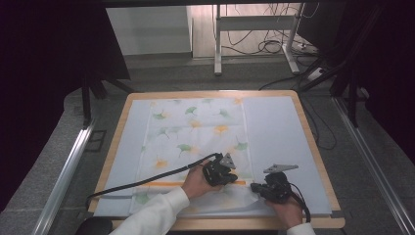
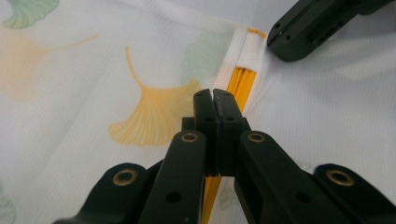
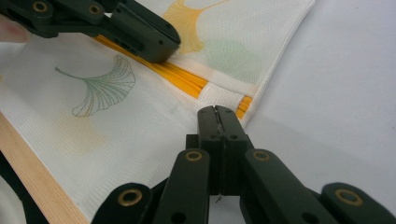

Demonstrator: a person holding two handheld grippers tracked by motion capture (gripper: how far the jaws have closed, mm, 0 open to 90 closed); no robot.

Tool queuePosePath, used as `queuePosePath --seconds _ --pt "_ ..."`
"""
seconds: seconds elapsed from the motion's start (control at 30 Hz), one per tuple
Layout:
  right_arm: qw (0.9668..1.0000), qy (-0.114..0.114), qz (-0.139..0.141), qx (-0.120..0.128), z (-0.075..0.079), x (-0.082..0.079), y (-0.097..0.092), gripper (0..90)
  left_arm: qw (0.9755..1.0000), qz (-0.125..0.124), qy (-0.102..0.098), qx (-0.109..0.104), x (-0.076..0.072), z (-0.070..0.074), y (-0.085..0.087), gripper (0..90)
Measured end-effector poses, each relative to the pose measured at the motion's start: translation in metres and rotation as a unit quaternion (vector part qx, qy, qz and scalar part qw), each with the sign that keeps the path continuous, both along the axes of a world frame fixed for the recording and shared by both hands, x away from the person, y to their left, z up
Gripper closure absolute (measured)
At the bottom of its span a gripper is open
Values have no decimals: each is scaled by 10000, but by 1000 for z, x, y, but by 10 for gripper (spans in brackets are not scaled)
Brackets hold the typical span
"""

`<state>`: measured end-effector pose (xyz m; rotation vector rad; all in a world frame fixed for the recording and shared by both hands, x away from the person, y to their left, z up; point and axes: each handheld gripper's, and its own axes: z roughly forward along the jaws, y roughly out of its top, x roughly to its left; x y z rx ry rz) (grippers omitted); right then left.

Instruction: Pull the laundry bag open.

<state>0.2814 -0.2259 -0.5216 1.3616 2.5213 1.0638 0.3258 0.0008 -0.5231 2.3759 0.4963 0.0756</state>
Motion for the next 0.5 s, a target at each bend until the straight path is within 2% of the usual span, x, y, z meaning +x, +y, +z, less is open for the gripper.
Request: queuePosePath --seconds 0.5 --pt "10000 -6 -3 14 0 0 0 899 9999 133 -7 52 -5 -1 25 900"
